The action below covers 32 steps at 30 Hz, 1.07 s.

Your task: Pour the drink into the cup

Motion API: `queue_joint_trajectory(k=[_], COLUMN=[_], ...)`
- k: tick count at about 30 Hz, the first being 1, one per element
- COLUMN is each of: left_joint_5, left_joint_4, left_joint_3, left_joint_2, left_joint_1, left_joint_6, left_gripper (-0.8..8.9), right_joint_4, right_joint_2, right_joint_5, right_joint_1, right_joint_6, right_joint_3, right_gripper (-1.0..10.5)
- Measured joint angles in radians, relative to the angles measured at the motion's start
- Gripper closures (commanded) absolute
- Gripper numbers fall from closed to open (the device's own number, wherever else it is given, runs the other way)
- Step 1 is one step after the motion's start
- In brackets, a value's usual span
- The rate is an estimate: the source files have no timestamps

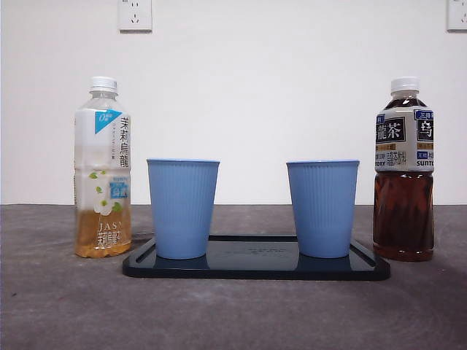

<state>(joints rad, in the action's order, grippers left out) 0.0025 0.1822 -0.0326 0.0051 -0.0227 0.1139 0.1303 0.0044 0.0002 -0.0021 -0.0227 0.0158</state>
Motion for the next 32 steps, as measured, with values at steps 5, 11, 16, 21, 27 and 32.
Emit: queue_joint_trajectory(k=[5, 11, 16, 21, 27, 32], left_joint_5=[0.0, 0.0, 0.0, 0.0, 0.0, 0.0], left_joint_4=[0.0, 0.0, 0.0, 0.0, 0.0, 0.0], left_joint_3=[0.0, 0.0, 0.0, 0.0, 0.0, 0.0], left_joint_2=[0.0, 0.0, 0.0, 0.0, 0.0, 0.0], left_joint_1=[0.0, 0.0, 0.0, 0.0, 0.0, 0.0], left_joint_6=[0.0, 0.0, 0.0, 0.0, 0.0, 0.0], left_gripper=[8.06, 8.06, 8.06, 8.06, 8.06, 8.06], right_joint_4=[0.038, 0.036, 0.034, 0.034, 0.034, 0.034], right_joint_2=[0.0, 0.0, 0.0, 0.0, 0.0, 0.0], right_joint_5=[0.0, 0.0, 0.0, 0.0, 0.0, 0.0], right_joint_1=[0.0, 0.0, 0.0, 0.0, 0.0, 0.0], right_joint_6=[0.0, 0.0, 0.0, 0.0, 0.0, 0.0], right_joint_3=[0.0, 0.0, 0.0, 0.0, 0.0, 0.0], right_gripper=[9.4, 9.4, 9.4, 9.4, 9.4, 9.4])
